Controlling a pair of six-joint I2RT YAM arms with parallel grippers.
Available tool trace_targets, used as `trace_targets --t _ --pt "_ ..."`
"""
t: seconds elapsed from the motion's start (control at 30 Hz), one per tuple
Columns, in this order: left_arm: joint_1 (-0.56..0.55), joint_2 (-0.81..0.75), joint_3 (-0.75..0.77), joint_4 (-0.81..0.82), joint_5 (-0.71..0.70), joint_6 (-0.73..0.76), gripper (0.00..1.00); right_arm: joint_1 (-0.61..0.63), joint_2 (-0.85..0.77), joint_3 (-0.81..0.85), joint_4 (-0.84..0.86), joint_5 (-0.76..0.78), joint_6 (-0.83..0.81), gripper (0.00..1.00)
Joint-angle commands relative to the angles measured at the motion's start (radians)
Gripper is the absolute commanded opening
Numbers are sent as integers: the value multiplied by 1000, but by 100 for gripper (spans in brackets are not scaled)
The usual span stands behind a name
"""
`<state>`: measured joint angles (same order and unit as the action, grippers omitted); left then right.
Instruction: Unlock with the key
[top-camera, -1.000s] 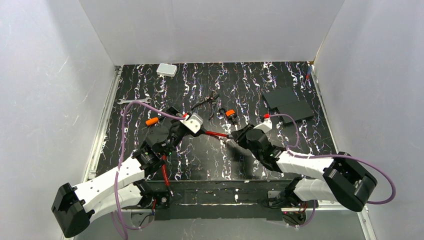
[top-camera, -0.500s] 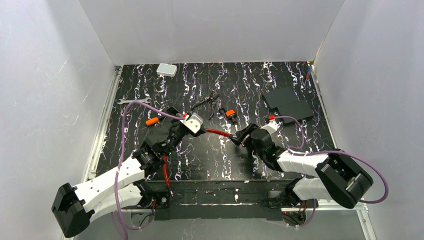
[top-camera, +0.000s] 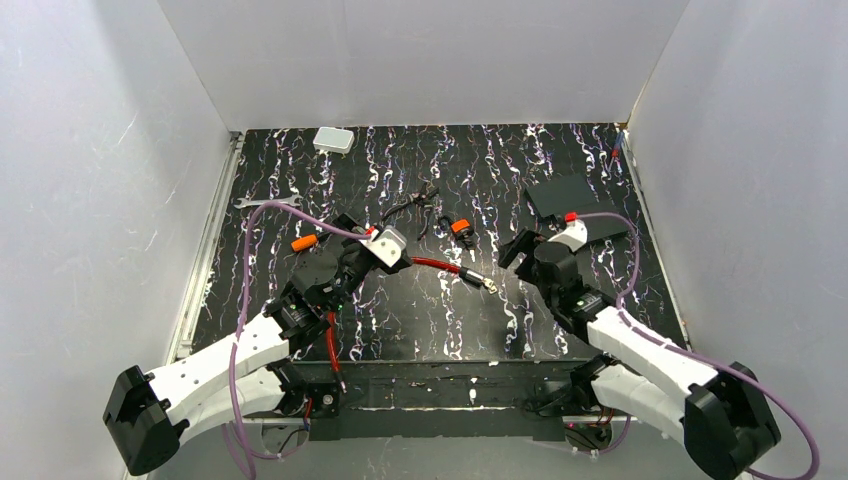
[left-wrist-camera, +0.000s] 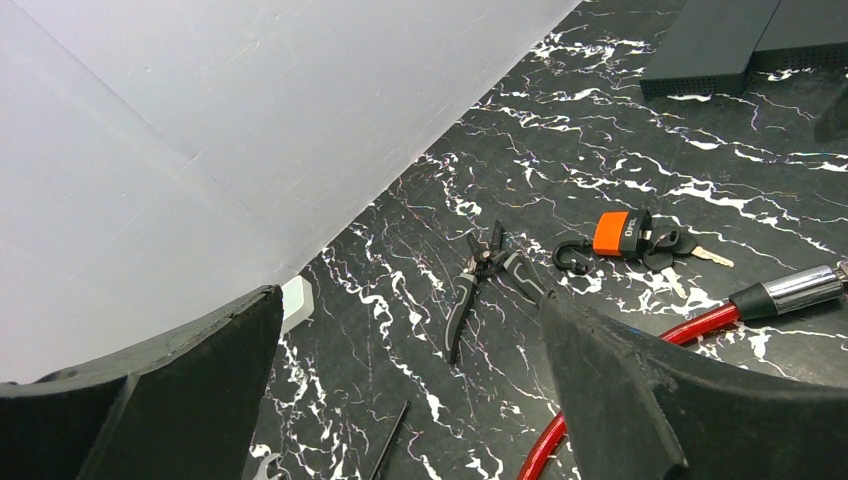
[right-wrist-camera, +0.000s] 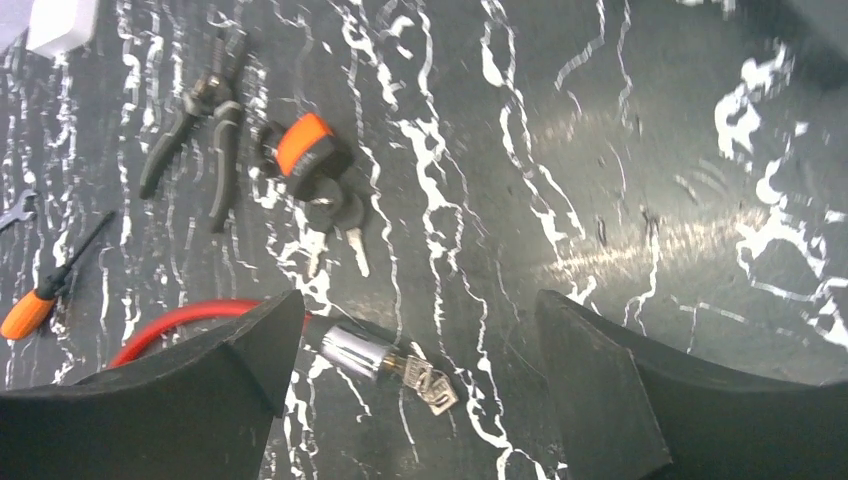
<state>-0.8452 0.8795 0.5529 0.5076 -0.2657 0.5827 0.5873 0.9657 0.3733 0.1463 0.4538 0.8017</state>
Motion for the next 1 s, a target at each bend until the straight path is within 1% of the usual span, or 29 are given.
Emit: trace_targets --t 0.0,0.13,0.3,0.5,0.57,0.6,0.63,0.87,0.93,0.97 --pt "7 -4 36 15 -2 -22 99 -3 -78 146 -138 39 -187 94" --pt "6 4 42 14 -1 -33 99 -3 -138 244 -243 37 -248 98" --pt "8 -6 42 15 7 -51 99 -3 -219 338 -276 2 -290 98" --pt "7 -8 41 14 17 -63 99 -4 -261 421 -280 -195 -302 98" --pt "7 -12 42 14 17 -60 99 -3 -258 419 -252 -357 -307 98" --pt "7 -15 42 15 20 -60 99 -3 -241 427 -249 -462 -318 98" --pt "8 -16 42 14 19 -60 99 -3 -231 430 -250 -505 -317 98" --pt "8 -20 41 14 25 -55 99 -3 -239 399 -229 -492 -301 98" --pt "7 -20 40 13 28 -56 99 -3 -247 408 -261 -426 -300 98" --pt "8 -20 40 14 29 -56 99 -4 -250 407 -260 -421 -301 98"
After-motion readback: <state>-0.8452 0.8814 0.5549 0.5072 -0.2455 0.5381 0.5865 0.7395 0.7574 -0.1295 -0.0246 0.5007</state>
